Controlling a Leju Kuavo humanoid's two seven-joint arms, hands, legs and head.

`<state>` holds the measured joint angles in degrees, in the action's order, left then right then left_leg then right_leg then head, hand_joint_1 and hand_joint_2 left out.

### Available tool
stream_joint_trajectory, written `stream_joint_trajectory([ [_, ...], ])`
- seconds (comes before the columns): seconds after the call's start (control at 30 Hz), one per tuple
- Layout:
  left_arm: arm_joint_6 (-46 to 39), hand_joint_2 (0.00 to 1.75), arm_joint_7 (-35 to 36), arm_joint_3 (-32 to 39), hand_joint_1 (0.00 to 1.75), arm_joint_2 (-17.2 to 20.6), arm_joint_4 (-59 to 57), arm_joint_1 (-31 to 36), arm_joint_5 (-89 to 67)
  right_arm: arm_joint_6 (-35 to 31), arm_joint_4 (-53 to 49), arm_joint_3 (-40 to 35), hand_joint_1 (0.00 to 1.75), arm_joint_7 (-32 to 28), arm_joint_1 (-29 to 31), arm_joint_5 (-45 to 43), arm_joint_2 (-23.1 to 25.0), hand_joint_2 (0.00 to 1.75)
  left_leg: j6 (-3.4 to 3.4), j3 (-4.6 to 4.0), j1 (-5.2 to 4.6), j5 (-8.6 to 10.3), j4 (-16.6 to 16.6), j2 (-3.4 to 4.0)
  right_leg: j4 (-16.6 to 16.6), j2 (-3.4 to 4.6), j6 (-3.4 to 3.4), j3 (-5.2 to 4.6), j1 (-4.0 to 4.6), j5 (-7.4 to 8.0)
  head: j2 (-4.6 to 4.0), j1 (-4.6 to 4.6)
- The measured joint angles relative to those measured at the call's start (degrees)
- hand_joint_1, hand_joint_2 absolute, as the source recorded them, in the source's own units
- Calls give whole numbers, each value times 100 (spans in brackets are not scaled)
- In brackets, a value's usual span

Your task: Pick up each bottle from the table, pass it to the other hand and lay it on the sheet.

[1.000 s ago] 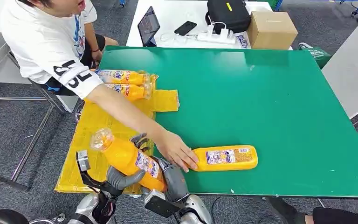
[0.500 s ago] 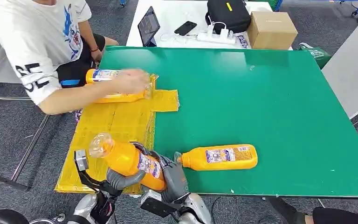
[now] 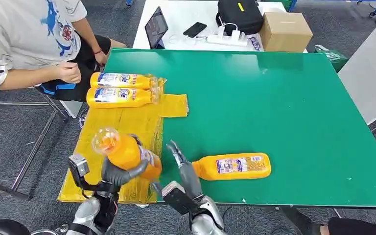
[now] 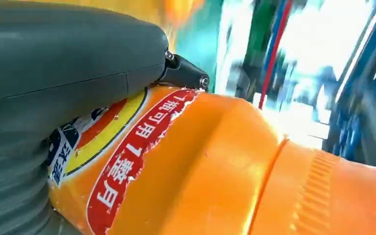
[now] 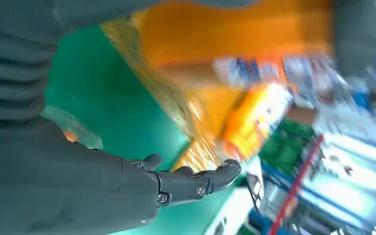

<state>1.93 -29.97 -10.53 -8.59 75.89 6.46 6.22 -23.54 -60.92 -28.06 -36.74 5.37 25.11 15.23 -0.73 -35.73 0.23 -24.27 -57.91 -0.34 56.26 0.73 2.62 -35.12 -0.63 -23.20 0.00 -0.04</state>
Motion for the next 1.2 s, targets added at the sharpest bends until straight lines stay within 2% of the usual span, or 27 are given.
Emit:
stream_joint_trajectory([
  [0.1,-1173,175,-321,251,175,-44,92,232,-950,-11,-489,46,0,-155,-106,-249,-17,0,0,2,0,0,0,4,0,2,0,0,0,2,0,-2],
  [0.23,-1704,175,-463,472,175,-70,109,446,-1381,-73,-1055,65,0,-255,-235,-424,-48,0,0,0,0,0,0,1,0,0,0,0,0,1,0,-2],
  [0.3,-2205,175,-533,568,175,-70,100,574,-1820,-329,-1307,70,0,-297,-273,-594,-52,0,0,0,0,0,0,4,1,1,0,-2,0,1,0,-2],
  [0.43,-3043,175,-483,785,175,-26,-202,1075,-2806,-1323,-1927,-59,0,-330,-268,-546,-109,0,0,-1,0,1,0,2,0,0,1,1,0,2,0,-4],
  [0.53,-3295,175,-456,883,175,13,-497,1364,-3186,-1464,-2218,-129,0,-332,-272,-524,-146,0,0,-1,0,1,0,2,1,0,2,1,-1,2,0,-4],
  [0.63,-3670,175,-142,883,175,109,-1032,1677,-4358,-1604,-2464,-155,0,-334,-262,-594,-166,0,0,-1,0,2,-1,0,1,0,2,1,0,2,0,-2],
  [0.77,-3718,175,79,802,175,276,-1859,2032,-5234,-1615,-2690,-155,0,-334,-263,-677,-184,0,1,0,0,2,-1,5,2,2,2,-1,0,3,0,-2],
  [0.97,-3723,175,97,776,175,361,-2341,2210,-5269,-1648,-2825,-153,0,-334,-264,-677,-190,0,1,-2,0,1,-1,5,2,1,2,-2,0,2,0,-2],
  [1.07,-3768,175,364,651,175,427,-2576,2330,-5928,-1650,-2915,-149,0,-332,-267,-736,-190,0,1,-2,0,1,-1,3,1,1,2,-3,-1,1,0,-2],
  [1.2,-3224,175,724,257,175,667,-3330,2647,-7136,-1650,-3250,-122,0,-334,-277,-931,-216,0,1,-1,0,1,-1,7,2,2,2,-3,-1,3,0,-2],
])
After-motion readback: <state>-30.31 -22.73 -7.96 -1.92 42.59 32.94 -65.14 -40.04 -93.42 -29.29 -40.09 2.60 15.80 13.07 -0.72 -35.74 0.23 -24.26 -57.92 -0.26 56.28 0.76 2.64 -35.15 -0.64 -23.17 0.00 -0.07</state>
